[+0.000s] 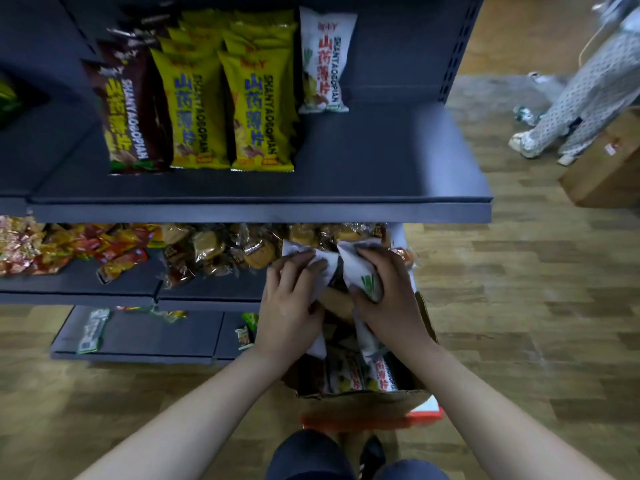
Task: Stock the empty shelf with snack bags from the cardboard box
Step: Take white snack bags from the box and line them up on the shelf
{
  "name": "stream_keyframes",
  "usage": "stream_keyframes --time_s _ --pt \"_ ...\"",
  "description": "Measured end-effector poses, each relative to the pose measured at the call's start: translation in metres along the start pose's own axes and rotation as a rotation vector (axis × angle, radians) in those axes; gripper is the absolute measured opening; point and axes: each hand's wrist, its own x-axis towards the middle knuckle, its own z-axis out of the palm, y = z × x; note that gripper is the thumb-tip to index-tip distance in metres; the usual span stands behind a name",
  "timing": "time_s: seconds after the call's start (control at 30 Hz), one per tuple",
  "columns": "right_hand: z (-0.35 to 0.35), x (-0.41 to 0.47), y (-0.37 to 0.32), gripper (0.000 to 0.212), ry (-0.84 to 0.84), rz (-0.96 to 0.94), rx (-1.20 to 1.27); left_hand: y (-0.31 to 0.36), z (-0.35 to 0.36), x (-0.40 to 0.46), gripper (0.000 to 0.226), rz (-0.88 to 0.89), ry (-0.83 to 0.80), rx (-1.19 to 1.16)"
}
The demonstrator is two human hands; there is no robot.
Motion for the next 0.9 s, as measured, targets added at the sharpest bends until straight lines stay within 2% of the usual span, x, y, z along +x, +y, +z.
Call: stream_keyframes --time_s 0.4,0.7,0.9 --pt "-0.02 0.039 -0.081 0.05 0.267 -0.233 0.152 0.008 -0.05 0.06 0.05 0.055 0.289 -0.098" --pt "-0.045 0.11 -0.098 0.046 0.387 -0.266 0.034 0.007 -0.065 0.14 0.052 0.164 0.319 -0.148" --pt "-0.063 0.162 -0.095 0.049 0.468 -0.276 -0.013 0.006 -0.049 0.2 0.056 0.152 0.325 -0.102"
